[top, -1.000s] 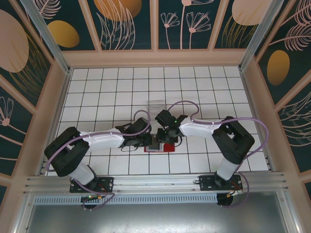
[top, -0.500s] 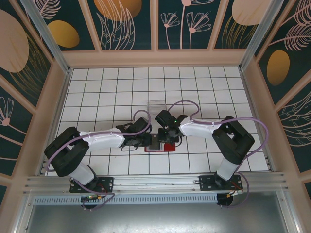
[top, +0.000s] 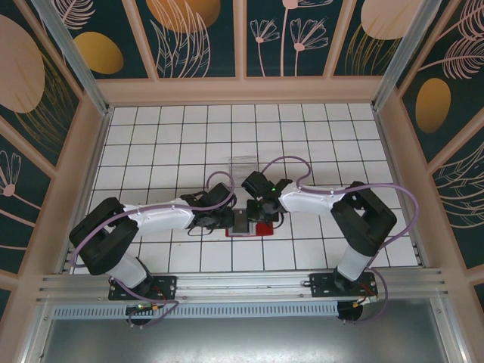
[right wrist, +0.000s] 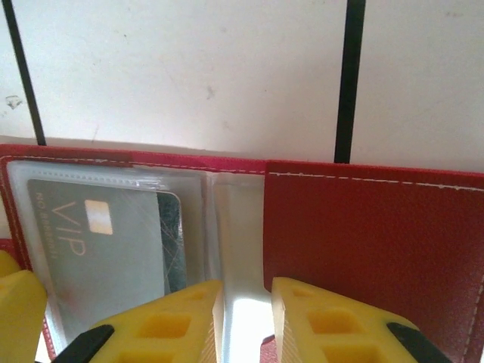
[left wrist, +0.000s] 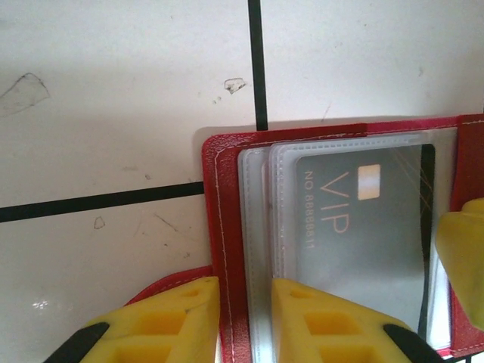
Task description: Take the credit cards out of the card holder
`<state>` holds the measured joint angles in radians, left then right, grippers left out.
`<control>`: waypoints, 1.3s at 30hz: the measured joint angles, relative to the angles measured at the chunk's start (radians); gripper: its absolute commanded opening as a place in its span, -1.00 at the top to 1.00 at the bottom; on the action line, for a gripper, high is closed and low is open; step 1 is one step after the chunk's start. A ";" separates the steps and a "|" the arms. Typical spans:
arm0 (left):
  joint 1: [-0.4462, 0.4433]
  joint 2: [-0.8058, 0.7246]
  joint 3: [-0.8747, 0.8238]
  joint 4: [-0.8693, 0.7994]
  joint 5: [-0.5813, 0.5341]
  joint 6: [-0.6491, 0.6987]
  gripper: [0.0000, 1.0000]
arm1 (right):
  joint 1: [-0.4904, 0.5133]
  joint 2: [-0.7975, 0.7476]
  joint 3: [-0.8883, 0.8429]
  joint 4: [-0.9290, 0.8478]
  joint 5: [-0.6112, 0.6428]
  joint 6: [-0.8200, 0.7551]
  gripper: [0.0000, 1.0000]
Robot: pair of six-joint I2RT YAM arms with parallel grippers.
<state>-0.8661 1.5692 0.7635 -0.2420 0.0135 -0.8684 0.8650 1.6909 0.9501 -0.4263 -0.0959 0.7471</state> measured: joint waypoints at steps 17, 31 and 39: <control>0.000 0.000 0.000 -0.008 0.000 0.000 0.57 | -0.028 -0.089 -0.069 0.155 -0.173 0.018 0.37; 0.000 0.000 -0.006 0.000 0.003 0.000 0.58 | -0.027 -0.048 -0.069 0.170 -0.214 0.018 0.36; 0.000 0.000 -0.006 0.000 0.003 0.000 0.58 | -0.027 -0.032 -0.069 0.182 -0.227 0.018 0.35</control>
<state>-0.8661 1.5692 0.7570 -0.2417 0.0166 -0.8684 0.8375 1.6585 0.8806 -0.2447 -0.3233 0.7654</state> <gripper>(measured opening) 0.210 0.323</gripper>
